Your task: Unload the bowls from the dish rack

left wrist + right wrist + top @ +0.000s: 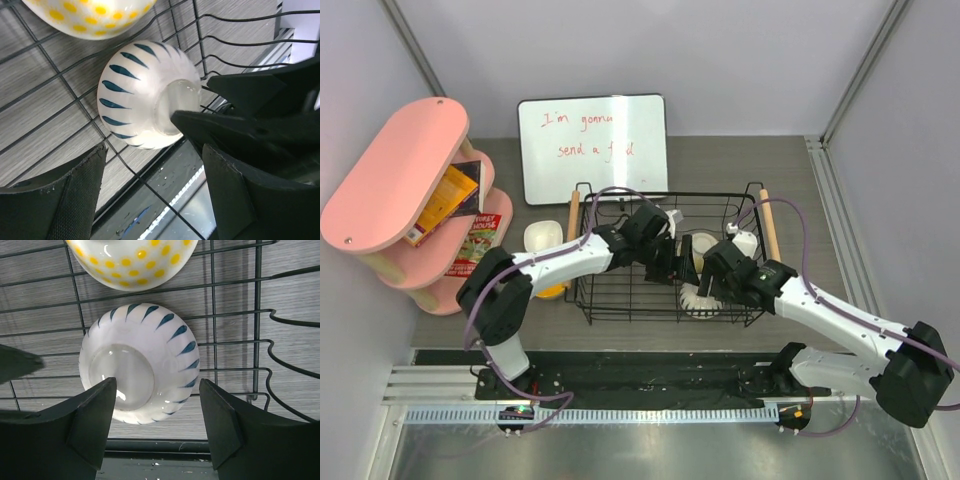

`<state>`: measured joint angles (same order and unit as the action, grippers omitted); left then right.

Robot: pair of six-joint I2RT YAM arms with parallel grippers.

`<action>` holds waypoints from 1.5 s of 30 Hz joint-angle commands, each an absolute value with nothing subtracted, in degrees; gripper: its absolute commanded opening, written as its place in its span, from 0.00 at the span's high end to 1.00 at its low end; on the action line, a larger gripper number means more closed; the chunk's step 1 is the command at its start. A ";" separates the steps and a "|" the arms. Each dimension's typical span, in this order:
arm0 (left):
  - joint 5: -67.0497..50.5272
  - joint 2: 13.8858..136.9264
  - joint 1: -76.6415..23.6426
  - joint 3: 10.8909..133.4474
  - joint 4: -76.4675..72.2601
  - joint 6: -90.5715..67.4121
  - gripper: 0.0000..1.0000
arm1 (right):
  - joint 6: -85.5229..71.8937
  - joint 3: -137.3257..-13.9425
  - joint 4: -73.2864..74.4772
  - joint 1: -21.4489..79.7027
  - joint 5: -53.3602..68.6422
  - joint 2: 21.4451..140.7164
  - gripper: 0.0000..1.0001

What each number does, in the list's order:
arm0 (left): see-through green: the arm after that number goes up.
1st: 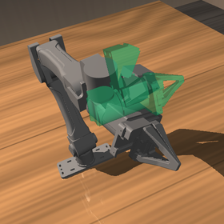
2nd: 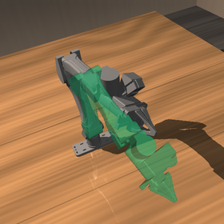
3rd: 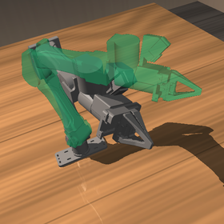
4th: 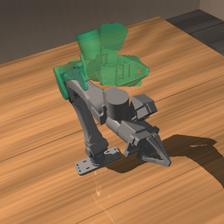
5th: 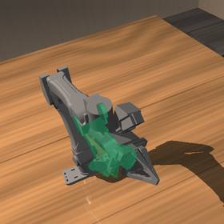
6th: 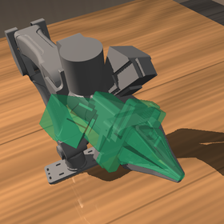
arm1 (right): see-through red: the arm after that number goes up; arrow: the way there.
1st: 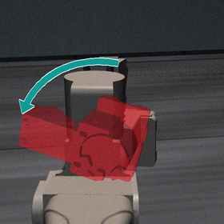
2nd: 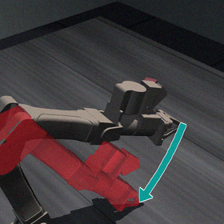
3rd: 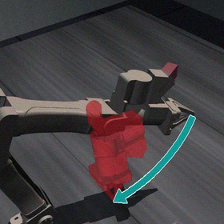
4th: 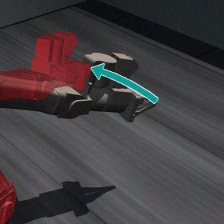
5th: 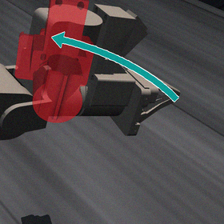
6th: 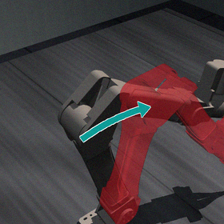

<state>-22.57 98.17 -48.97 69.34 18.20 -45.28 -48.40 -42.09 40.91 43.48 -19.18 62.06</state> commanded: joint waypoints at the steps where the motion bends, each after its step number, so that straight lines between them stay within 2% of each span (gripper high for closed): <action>1: -24.61 99.67 -49.48 68.56 10.92 -47.90 0.22 | -48.25 -40.96 39.64 43.33 -18.90 61.61 0.28; 26: -29.70 108.10 -50.62 61.61 -2.54 -52.47 0.23 | -49.04 -36.65 35.34 43.24 -15.91 59.77 0.29; 40: -33.57 111.00 -50.80 59.50 -10.89 -56.33 0.24 | -51.59 -33.40 27.69 43.33 -10.46 61.87 0.37; 42: -34.01 111.18 -50.80 58.89 -12.39 -57.65 0.25 | -51.68 -33.31 26.90 43.24 -9.84 62.58 0.37; 44: -34.71 111.44 -50.80 58.54 -14.41 -58.36 0.33 | -51.59 -33.57 26.81 43.24 -9.76 62.93 0.38; 45: -34.80 111.53 -50.80 58.62 -14.68 -58.79 0.40 | -51.59 -33.66 26.98 43.24 -9.93 63.10 0.38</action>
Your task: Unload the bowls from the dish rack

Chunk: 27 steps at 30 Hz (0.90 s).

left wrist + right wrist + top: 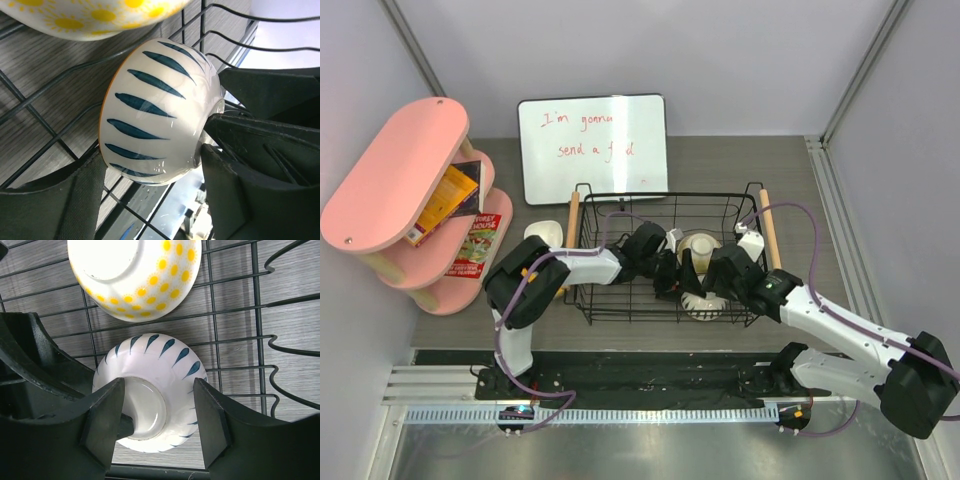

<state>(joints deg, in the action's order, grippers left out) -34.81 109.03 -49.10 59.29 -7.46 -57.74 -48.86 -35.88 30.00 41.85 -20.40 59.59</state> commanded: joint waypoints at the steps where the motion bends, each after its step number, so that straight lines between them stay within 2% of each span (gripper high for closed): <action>1: -34.98 111.36 -50.71 58.71 -14.68 -58.80 0.53 | -51.42 -33.84 27.07 43.24 -10.19 63.02 0.38; 3: -34.98 111.27 -50.80 58.71 -14.68 -58.89 0.64 | -51.33 -34.10 27.33 43.24 -10.46 62.49 0.38; 4: -34.98 111.27 -50.80 58.80 -14.68 -58.89 0.78 | -51.15 -34.62 27.33 43.16 -10.37 62.23 0.37; 6: -35.42 111.27 -50.80 59.06 -14.50 -58.89 0.90 | -50.98 -35.24 27.95 43.33 -10.63 61.53 0.34; 7: -35.42 111.44 -50.80 59.24 -14.41 -58.89 1.00 | -50.72 -36.29 28.30 43.24 -10.98 60.48 0.33; 11: -34.98 110.83 -50.54 58.98 -13.71 -58.89 1.00 | -49.23 -39.54 30.40 43.24 -12.04 56.61 0.29; 18: -30.95 104.60 -48.96 57.13 -11.88 -58.27 1.00 | -46.32 -51.66 39.89 43.24 -17.75 51.59 0.28; 27: -27.78 98.89 -47.11 58.54 -5.63 -55.46 1.00 | -45.97 -52.91 42.80 43.24 -19.69 49.57 0.28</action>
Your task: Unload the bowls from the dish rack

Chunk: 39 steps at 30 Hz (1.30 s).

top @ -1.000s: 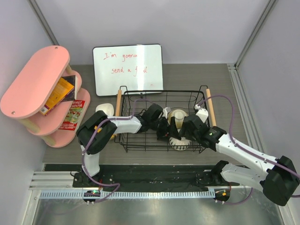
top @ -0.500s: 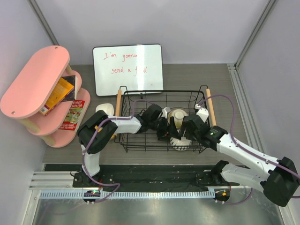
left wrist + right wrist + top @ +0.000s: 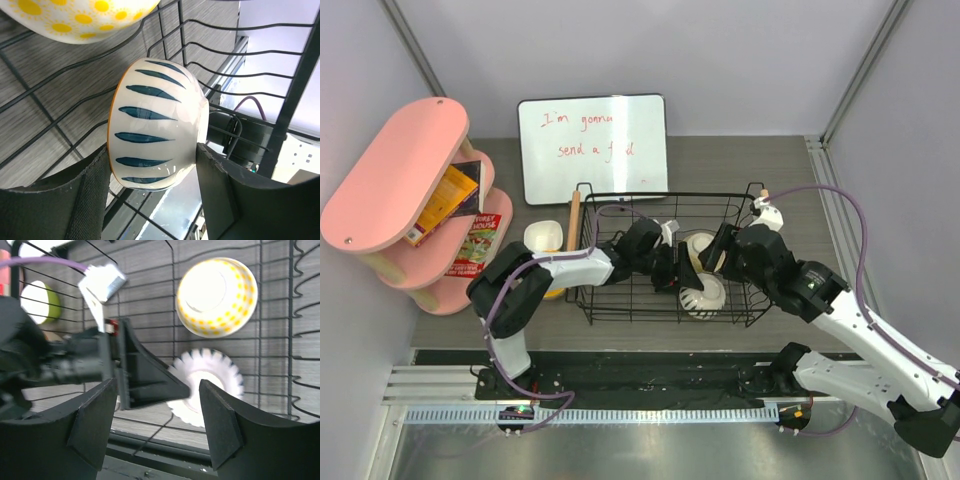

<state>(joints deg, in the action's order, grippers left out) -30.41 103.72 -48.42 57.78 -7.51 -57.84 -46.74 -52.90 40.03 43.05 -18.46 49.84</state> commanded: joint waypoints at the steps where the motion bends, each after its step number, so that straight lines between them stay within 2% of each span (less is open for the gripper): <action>1: -27.43 98.27 -46.94 58.71 -3.80 -55.11 1.00 | -46.05 -52.65 42.80 43.16 -19.77 49.48 0.28; 10: -20.57 92.82 -44.92 62.75 10.88 -48.09 1.00 | -46.32 -50.89 42.80 43.33 -20.39 48.69 0.28; 24: -0.36 81.48 -42.45 73.74 39.88 -36.65 1.00 | -47.20 -48.08 41.31 43.24 -20.13 47.99 0.28; 39: 7.21 76.82 -42.36 72.24 45.26 -34.19 1.00 | -47.11 -47.20 39.11 43.24 -18.37 50.36 0.28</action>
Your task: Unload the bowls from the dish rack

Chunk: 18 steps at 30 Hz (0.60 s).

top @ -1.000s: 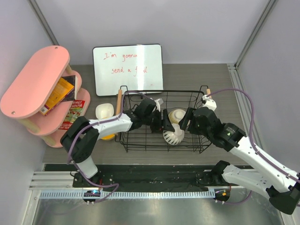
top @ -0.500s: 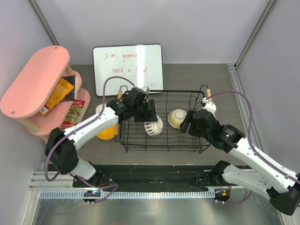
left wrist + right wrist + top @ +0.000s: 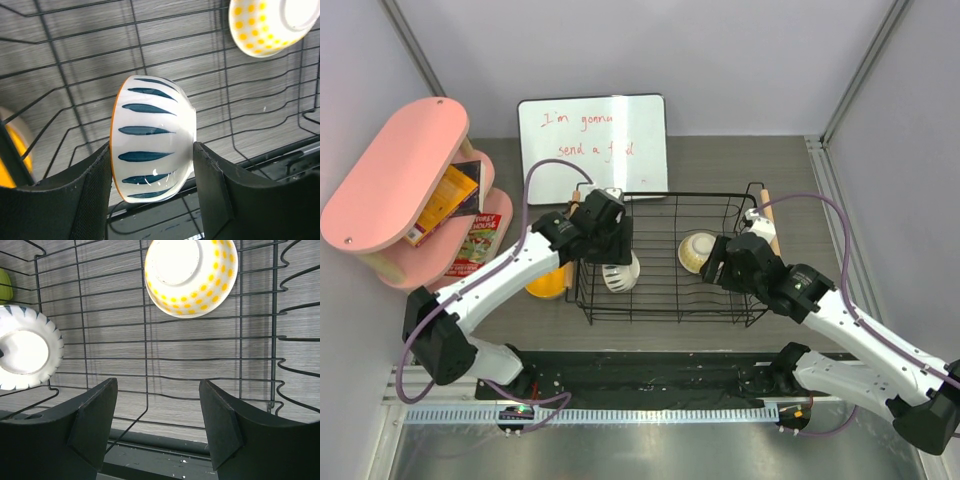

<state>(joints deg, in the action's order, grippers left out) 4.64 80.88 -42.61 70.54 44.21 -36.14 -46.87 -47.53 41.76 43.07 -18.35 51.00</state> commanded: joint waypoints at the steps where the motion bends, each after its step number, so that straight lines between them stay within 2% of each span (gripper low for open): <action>1: 7.73 75.51 -42.36 73.81 46.05 -33.58 1.00 | -47.11 -47.02 39.11 43.24 -18.37 50.36 0.28; 8: 11.51 68.22 -41.14 82.77 51.23 -32.26 1.00 | -46.23 -47.55 39.02 43.24 -18.81 51.06 0.28; 18: 27.23 59.60 -40.52 89.30 62.13 -31.81 1.00 | -45.62 -47.46 38.94 43.24 -18.72 51.68 0.28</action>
